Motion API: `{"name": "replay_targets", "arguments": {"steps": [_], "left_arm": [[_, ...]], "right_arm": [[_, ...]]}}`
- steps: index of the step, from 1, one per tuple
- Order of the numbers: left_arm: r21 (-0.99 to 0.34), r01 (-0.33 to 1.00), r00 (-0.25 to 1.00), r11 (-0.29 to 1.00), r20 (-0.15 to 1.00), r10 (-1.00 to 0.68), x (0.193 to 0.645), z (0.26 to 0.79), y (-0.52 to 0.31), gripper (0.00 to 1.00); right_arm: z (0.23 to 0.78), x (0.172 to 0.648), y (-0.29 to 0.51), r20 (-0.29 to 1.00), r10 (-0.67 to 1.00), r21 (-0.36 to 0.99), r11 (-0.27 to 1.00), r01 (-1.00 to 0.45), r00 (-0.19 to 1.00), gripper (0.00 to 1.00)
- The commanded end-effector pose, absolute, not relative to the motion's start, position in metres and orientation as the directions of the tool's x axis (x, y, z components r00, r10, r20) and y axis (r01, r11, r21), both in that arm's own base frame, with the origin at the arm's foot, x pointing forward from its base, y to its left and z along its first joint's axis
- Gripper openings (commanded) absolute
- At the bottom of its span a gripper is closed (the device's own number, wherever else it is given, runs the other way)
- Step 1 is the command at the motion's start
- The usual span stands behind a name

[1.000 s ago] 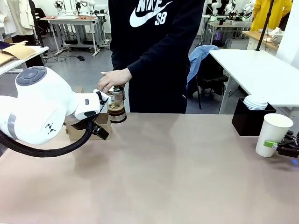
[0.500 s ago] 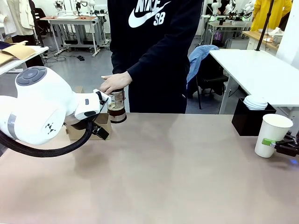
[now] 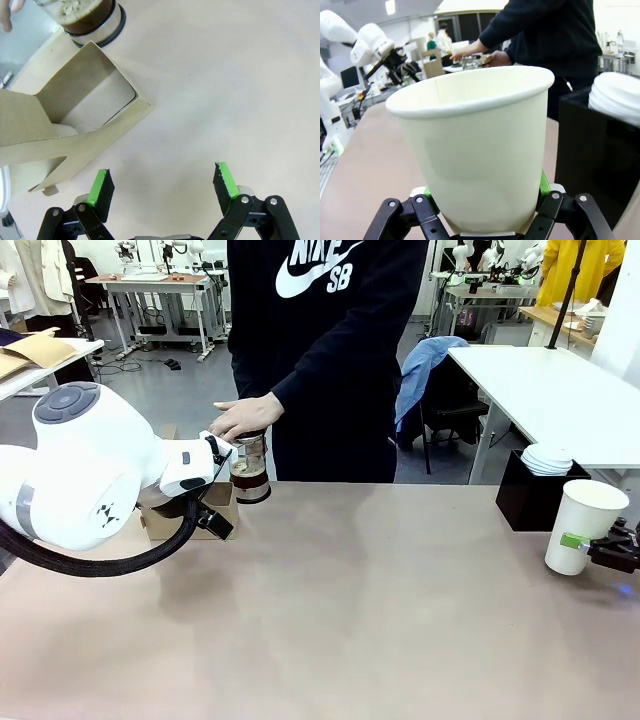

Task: Pour a drink into a cup and package it in a carrier.
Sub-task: Pick up the 600 ml Paper Cup and place it in the middle top area of the table.

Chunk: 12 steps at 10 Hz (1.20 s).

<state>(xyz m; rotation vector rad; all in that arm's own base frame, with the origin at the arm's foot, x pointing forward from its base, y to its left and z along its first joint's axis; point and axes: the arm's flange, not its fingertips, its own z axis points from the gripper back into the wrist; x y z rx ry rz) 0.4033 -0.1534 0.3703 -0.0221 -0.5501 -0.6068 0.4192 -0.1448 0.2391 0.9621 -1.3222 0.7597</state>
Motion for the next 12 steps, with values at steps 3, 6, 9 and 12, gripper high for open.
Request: {"name": "replay_targets", "arguments": {"steps": [3,6,9,12], "left_arm": [[0.136,0.546,0.684,0.827,0.498,-0.533,0.403,0.370,-0.152,1.00],[0.136,0.546,0.684,0.827,0.498,-0.533,0.403,0.370,-0.152,1.00],[0.136,0.546,0.684,0.827,0.498,-0.533,0.403,0.370,-0.152,1.00],[0.136,0.546,0.684,0.827,0.498,-0.533,0.403,0.370,-0.152,1.00]], "right_arm": [[0.316,0.415,-0.045,0.984,-0.115,0.177,0.554,-0.814,0.136,0.80],[0.318,0.474,0.031,0.984,-0.142,0.166,0.512,-0.843,0.108,0.80],[0.275,0.527,0.089,0.983,-0.148,0.172,0.511,-0.842,0.111,0.80],[0.234,0.556,0.108,0.990,-0.141,0.091,0.543,-0.835,0.016,0.80]]}}
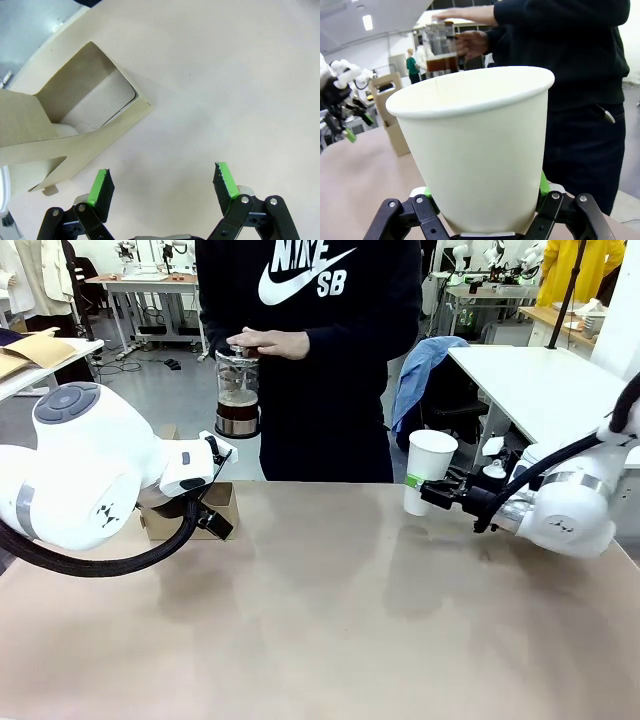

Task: Pour a drink into a cup and package it in a carrier.
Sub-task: Pick up the 600 ml Paper Cup and place it in the middle top area of the table, then when a person places the Paper Cup Lid on the 600 ml Paper Cup , lift the 600 ml Paper Cup.

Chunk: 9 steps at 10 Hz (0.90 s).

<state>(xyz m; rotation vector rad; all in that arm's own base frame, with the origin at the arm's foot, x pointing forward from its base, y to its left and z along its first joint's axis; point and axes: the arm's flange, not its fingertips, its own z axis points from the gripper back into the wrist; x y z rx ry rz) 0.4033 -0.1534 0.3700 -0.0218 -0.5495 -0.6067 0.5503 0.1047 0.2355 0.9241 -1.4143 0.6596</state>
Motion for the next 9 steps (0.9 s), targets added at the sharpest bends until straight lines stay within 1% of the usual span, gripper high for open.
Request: {"name": "replay_targets", "arguments": {"steps": [1,4,5,6,9], "left_arm": [[0.136,0.546,0.684,0.827,0.498,-0.533,0.403,0.370,-0.152,1.00],[0.136,0.546,0.684,0.827,0.498,-0.533,0.403,0.370,-0.152,1.00],[0.136,0.546,0.684,0.827,0.498,-0.533,0.403,0.370,-0.152,1.00],[0.136,0.546,0.684,0.827,0.498,-0.533,0.403,0.370,-0.152,1.00],[0.136,0.546,0.684,0.827,0.498,-0.533,0.403,0.370,-0.152,1.00]], "right_arm": [[0.231,0.559,0.110,0.990,-0.142,0.086,0.539,-0.838,0.010,0.80],[0.239,0.553,0.109,0.989,-0.133,0.119,0.503,-0.856,0.059,0.80],[0.251,0.545,0.103,0.986,-0.120,0.158,0.491,-0.857,0.114,0.80],[0.228,0.559,0.109,0.989,-0.141,0.116,0.514,-0.850,0.050,0.80],[0.228,0.559,0.109,0.989,-0.141,0.116,0.514,-0.850,0.050,0.80]]}}
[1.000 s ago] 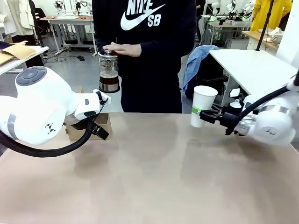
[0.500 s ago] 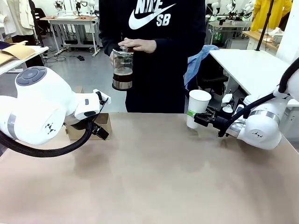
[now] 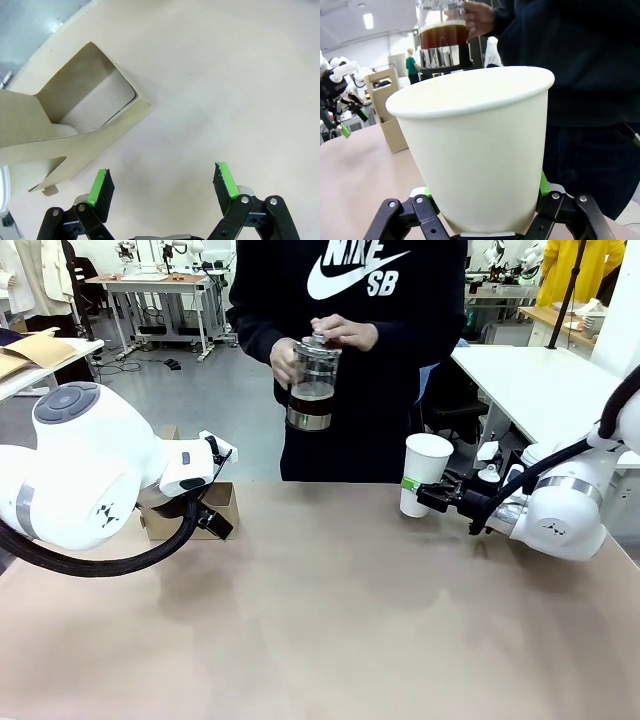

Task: Pour a drink into a cup and package it in a carrier.
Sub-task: When a person places the Paper Cup Lid on the 600 ml Paper Cup , lift the 600 ml Paper Cup.

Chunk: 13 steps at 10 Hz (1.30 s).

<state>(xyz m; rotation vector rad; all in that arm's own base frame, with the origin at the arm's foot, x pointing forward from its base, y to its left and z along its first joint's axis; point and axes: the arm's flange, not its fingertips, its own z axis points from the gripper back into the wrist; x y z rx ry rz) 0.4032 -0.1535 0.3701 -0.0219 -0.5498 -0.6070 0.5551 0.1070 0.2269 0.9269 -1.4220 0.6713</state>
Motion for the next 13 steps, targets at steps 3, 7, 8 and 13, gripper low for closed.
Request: {"name": "replay_targets", "arguments": {"steps": [3,7,8,13], "left_arm": [[0.136,0.546,0.684,0.827,0.498,-0.533,0.4034,0.3704,-0.1524,1.00],[0.136,0.546,0.684,0.827,0.498,-0.533,0.4034,0.3704,-0.1524,1.00],[0.136,0.546,0.684,0.827,0.498,-0.533,0.4034,0.3704,-0.1524,1.00],[0.136,0.546,0.684,0.827,0.498,-0.533,0.4034,0.3704,-0.1524,1.00]], "right_arm": [[0.2278,0.5592,0.1091,0.989,-0.141,0.116,0.514,-0.850,0.050,0.80],[0.2278,0.5592,0.1091,0.989,-0.141,0.116,0.514,-0.850,0.050,0.80],[0.2278,0.5592,0.1091,0.989,-0.141,0.116,0.514,-0.850,0.050,0.80],[0.2278,0.5592,0.1091,0.989,-0.141,0.116,0.514,-0.850,0.050,0.80]]}}
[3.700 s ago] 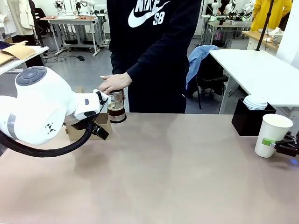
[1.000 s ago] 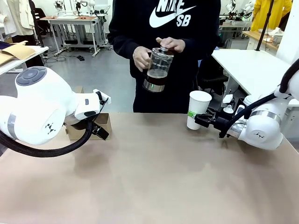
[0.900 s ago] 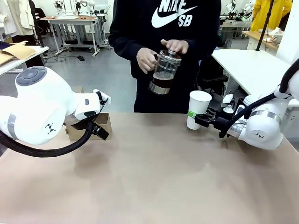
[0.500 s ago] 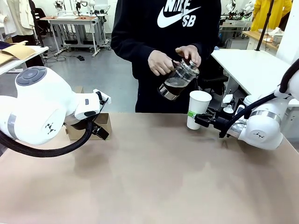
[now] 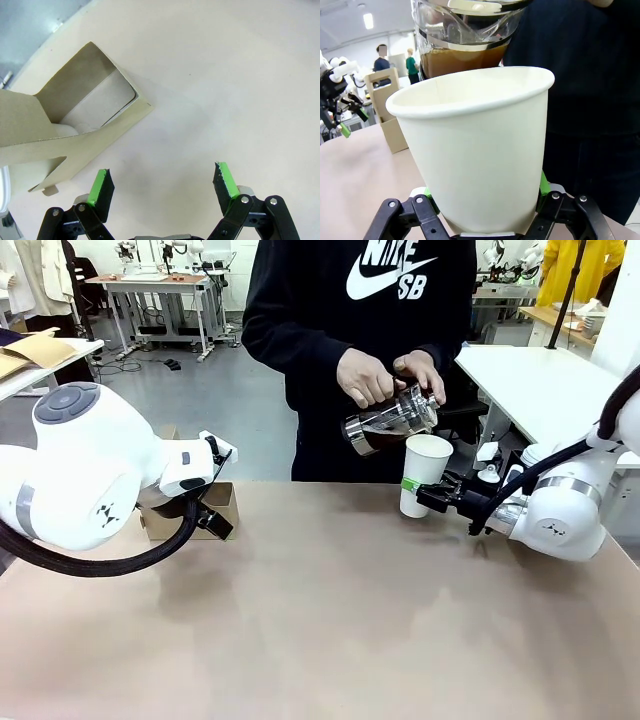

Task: Pour a drink into a cup and package it in a carrier.
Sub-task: When a person places the Paper Cup Lid on the 600 ml Paper Cup , lift the 600 ml Paper Cup.

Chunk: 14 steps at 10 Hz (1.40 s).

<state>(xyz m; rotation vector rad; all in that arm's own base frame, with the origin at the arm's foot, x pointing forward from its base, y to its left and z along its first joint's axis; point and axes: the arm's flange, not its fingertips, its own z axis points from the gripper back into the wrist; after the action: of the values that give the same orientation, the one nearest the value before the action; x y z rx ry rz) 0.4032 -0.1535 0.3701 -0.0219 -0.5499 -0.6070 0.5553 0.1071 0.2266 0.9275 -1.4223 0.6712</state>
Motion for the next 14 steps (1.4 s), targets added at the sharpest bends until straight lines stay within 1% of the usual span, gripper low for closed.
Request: {"name": "replay_targets", "arguments": {"steps": [1,14], "left_arm": [[0.136,0.546,0.684,0.827,0.498,-0.533,0.4034,0.3704,-0.1524,1.00],[0.136,0.546,0.684,0.827,0.498,-0.533,0.4034,0.3704,-0.1524,1.00]], "right_arm": [[0.2278,0.5592,0.1091,0.989,-0.141,0.116,0.514,-0.850,0.050,0.80],[0.2278,0.5592,0.1091,0.989,-0.141,0.116,0.514,-0.850,0.050,0.80]]}}
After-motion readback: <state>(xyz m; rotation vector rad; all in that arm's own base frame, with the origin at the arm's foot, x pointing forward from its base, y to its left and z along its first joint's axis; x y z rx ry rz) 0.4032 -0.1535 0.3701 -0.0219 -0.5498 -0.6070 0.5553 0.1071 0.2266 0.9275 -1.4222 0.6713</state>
